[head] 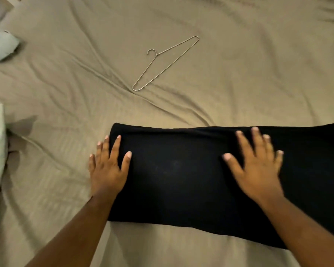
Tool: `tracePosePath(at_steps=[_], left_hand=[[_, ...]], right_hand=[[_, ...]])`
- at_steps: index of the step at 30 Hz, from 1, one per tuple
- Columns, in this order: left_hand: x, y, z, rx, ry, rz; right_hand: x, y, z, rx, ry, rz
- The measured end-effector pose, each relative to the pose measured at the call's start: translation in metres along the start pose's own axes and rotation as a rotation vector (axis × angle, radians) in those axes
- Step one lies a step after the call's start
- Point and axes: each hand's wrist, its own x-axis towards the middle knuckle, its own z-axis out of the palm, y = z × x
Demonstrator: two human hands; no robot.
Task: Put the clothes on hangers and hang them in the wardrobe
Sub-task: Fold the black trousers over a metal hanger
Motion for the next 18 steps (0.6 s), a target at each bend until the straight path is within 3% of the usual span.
tracePosePath(at_steps=[2, 4, 7, 10, 14, 18], left_hand=[[0.002, 0.001, -0.005, -0.068, 0.022, -0.017], [0.012, 0.006, -0.015, -0.143, 0.091, -0.066], [0.052, 0.016, -0.03, -0.189, 0.21, -0.092], [0.114, 0.029, -0.04, -0.223, 0.273, 0.018], [0.207, 0.057, -0.041, -0.316, 0.114, 0.112], [0.264, 0.077, -0.032, -0.674, -0.152, -0.136]], right_hand=[[0.003, -0.054, 0.022, -0.018, -0.114, -0.106], [0.012, -0.087, 0.041, -0.074, -0.268, -0.083], [0.026, -0.1, 0.053, -0.134, -0.399, 0.0], [0.03, -0.1, 0.051, -0.117, -0.468, 0.022], [0.038, -0.102, 0.051, -0.111, -0.562, 0.036], [0.041, -0.104, 0.055, -0.142, -0.605, 0.051]])
